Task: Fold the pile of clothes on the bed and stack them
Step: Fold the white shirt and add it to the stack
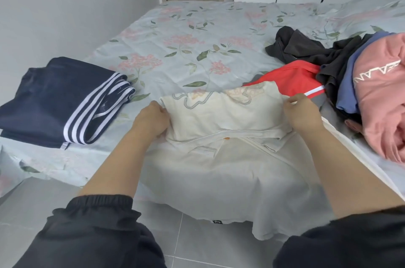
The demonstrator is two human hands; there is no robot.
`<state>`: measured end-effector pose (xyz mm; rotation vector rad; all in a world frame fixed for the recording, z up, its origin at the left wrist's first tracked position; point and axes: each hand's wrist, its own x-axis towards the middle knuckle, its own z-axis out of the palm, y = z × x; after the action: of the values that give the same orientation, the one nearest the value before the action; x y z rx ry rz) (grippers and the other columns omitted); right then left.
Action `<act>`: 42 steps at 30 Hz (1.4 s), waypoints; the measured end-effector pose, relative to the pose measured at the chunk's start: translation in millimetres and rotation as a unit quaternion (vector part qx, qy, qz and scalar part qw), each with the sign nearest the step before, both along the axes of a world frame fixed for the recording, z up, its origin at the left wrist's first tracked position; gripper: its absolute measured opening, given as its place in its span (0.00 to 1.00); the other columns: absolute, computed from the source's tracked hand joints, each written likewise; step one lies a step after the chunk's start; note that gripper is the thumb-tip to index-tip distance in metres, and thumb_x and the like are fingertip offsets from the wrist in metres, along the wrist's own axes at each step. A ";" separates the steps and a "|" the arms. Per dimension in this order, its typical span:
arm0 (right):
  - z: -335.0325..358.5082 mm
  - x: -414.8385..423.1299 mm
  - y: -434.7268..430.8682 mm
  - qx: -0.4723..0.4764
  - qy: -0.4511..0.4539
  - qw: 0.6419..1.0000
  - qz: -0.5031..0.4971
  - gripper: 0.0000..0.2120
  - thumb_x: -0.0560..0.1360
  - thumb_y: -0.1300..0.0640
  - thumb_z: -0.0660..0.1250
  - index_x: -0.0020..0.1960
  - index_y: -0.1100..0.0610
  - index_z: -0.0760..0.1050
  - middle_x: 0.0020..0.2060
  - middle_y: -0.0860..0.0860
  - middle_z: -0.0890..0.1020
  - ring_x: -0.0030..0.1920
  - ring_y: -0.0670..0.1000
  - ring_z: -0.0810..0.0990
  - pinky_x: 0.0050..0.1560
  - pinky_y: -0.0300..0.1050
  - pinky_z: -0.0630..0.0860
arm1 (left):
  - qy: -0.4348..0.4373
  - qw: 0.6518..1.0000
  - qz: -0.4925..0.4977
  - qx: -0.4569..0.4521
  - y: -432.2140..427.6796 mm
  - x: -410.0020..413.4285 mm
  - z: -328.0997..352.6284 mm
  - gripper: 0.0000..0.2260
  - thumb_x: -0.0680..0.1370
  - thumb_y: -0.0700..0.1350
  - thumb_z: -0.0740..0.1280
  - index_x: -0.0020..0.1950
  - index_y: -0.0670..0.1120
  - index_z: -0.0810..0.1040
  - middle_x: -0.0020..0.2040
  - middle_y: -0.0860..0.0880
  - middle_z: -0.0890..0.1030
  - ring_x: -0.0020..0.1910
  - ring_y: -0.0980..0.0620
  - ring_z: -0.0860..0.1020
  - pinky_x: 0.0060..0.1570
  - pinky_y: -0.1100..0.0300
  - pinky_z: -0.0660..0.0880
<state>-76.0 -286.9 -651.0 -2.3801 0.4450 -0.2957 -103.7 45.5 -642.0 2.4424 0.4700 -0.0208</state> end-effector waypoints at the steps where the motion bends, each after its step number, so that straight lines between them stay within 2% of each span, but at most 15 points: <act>1: -1.8 3.3 1.5 0.031 0.022 0.999 0.000 0.16 0.77 0.56 0.61 0.62 0.61 0.73 0.58 0.60 0.78 0.60 0.60 0.75 0.55 0.47 0.69 | -0.001 0.999 0.020 -0.030 -1.9 2.3 -1.7 0.14 0.79 0.47 0.59 0.61 0.41 0.69 0.51 0.39 0.80 0.49 0.39 0.80 0.55 0.47 0.77; 6: -3.4 10.8 4.1 0.099 0.054 0.993 0.031 0.10 0.75 0.59 0.65 0.45 0.67 0.78 0.38 0.62 0.78 0.39 0.58 0.75 0.34 0.45 0.68 | -0.020 0.987 0.029 -0.154 -14.7 7.5 -6.2 0.13 0.77 0.48 0.66 0.36 0.44 0.71 0.33 0.47 0.74 0.35 0.45 0.74 0.33 0.57 0.71; 9: -4.3 14.7 3.6 0.118 0.049 0.991 0.029 0.17 0.76 0.60 0.64 0.30 0.61 0.65 0.29 0.52 0.63 0.31 0.51 0.62 0.30 0.44 0.58 | -0.034 0.973 0.051 -0.224 -15.6 9.9 -9.2 0.17 0.77 0.41 0.66 0.30 0.45 0.66 0.27 0.47 0.66 0.27 0.48 0.64 0.28 0.60 0.59; 11: -3.4 14.9 3.8 0.212 0.035 0.977 0.014 0.13 0.77 0.58 0.63 0.40 0.68 0.71 0.35 0.54 0.68 0.36 0.51 0.68 0.37 0.42 0.64 | -0.020 0.944 0.082 -0.320 -15.7 9.4 -6.9 0.12 0.78 0.39 0.63 0.35 0.43 0.69 0.29 0.46 0.67 0.27 0.49 0.65 0.30 0.60 0.63; 14: 1.5 9.8 3.8 0.400 0.085 0.913 0.000 0.11 0.77 0.56 0.65 0.57 0.59 0.75 0.45 0.52 0.81 0.47 0.53 0.79 0.47 0.47 0.77 | 0.054 0.900 0.082 -0.424 -14.5 4.1 -0.8 0.06 0.79 0.45 0.65 0.50 0.42 0.76 0.39 0.45 0.78 0.35 0.48 0.76 0.35 0.58 0.73; 18: 3.3 4.1 -2.9 0.438 0.159 0.880 0.091 0.07 0.76 0.63 0.66 0.53 0.56 0.77 0.38 0.51 0.85 0.38 0.49 0.84 0.38 0.45 0.80 | 0.136 0.859 0.001 -0.493 -15.1 -5.6 1.4 0.08 0.77 0.38 0.66 0.56 0.45 0.77 0.49 0.47 0.83 0.40 0.52 0.83 0.35 0.60 0.81; 22: 8.0 8.2 -6.9 0.539 0.096 0.837 0.011 0.09 0.78 0.64 0.63 0.57 0.59 0.73 0.44 0.54 0.82 0.38 0.51 0.82 0.30 0.45 0.81 | 0.103 0.790 0.032 -0.604 -9.8 -5.9 5.1 0.09 0.79 0.35 0.61 0.57 0.40 0.76 0.49 0.44 0.81 0.39 0.51 0.82 0.39 0.63 0.79; 24: 10.3 4.7 -11.9 0.465 0.096 0.880 -0.025 0.05 0.77 0.63 0.64 0.53 0.60 0.73 0.40 0.57 0.79 0.29 0.52 0.80 0.21 0.41 0.76 | 0.137 0.818 0.016 -0.558 -4.1 -11.3 7.0 0.05 0.79 0.38 0.62 0.53 0.41 0.76 0.40 0.47 0.81 0.30 0.54 0.80 0.29 0.65 0.77; 26: 6.4 2.0 -20.0 0.275 0.121 0.954 -0.010 0.03 0.75 0.63 0.63 0.44 0.63 0.74 0.32 0.58 0.76 0.24 0.55 0.76 0.19 0.39 0.72 | 0.172 0.911 -0.023 -0.374 0.8 -16.1 3.8 0.06 0.79 0.43 0.65 0.51 0.42 0.77 0.37 0.47 0.82 0.29 0.54 0.80 0.26 0.64 0.77; 29: 0.9 2.0 -25.0 0.099 0.086 0.991 0.026 0.13 0.74 0.58 0.62 0.38 0.66 0.77 0.32 0.61 0.79 0.33 0.58 0.77 0.36 0.48 0.76 | 0.090 0.980 -0.011 -0.175 3.9 -10.1 -3.5 0.14 0.78 0.51 0.66 0.44 0.40 0.80 0.35 0.44 0.83 0.30 0.50 0.82 0.30 0.59 0.80; 31: 1.4 6.5 -22.7 0.026 0.033 0.999 0.022 0.17 0.74 0.55 0.61 0.32 0.64 0.75 0.32 0.61 0.80 0.36 0.60 0.78 0.42 0.49 0.74 | 0.001 0.990 0.033 -0.137 5.5 1.5 -8.3 0.15 0.78 0.51 0.64 0.43 0.40 0.80 0.33 0.44 0.82 0.32 0.46 0.82 0.41 0.51 0.82; 35: -3.3 30.5 -8.2 0.022 -0.028 0.999 0.009 0.17 0.75 0.54 0.62 0.29 0.56 0.67 0.29 0.56 0.69 0.37 0.55 0.66 0.37 0.45 0.61 | -0.103 0.979 0.109 -0.138 6.4 24.1 -15.5 0.22 0.77 0.53 0.65 0.68 0.46 0.70 0.41 0.44 0.82 0.42 0.43 0.82 0.52 0.48 0.79; 37: -4.7 45.7 -1.3 0.072 -0.043 0.996 0.001 0.08 0.75 0.54 0.64 0.38 0.54 0.74 0.38 0.57 0.74 0.43 0.57 0.70 0.44 0.43 0.64 | -0.107 0.967 0.141 -0.185 6.4 35.1 -17.2 0.23 0.77 0.52 0.66 0.70 0.46 0.68 0.44 0.44 0.80 0.43 0.43 0.81 0.51 0.48 0.79; 39: -8.2 56.4 2.6 0.085 -0.050 0.995 -0.013 0.14 0.76 0.55 0.65 0.59 0.60 0.77 0.55 0.58 0.79 0.56 0.57 0.76 0.52 0.40 0.66 | -0.105 0.942 0.169 -0.268 5.6 44.0 -21.2 0.22 0.76 0.49 0.68 0.68 0.46 0.70 0.43 0.45 0.78 0.38 0.45 0.79 0.45 0.51 0.80; 42: -11.9 65.2 5.9 0.074 -0.105 0.992 -0.013 0.18 0.74 0.62 0.66 0.63 0.61 0.74 0.47 0.56 0.82 0.51 0.57 0.78 0.53 0.43 0.69 | -0.103 0.917 0.184 -0.338 5.7 51.3 -28.2 0.17 0.75 0.42 0.70 0.63 0.45 0.75 0.38 0.45 0.76 0.31 0.48 0.75 0.33 0.58 0.74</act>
<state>-10.8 -281.1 -662.9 -2.1728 0.3851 -0.5024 -52.4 51.1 -670.2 1.6316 0.6862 0.2001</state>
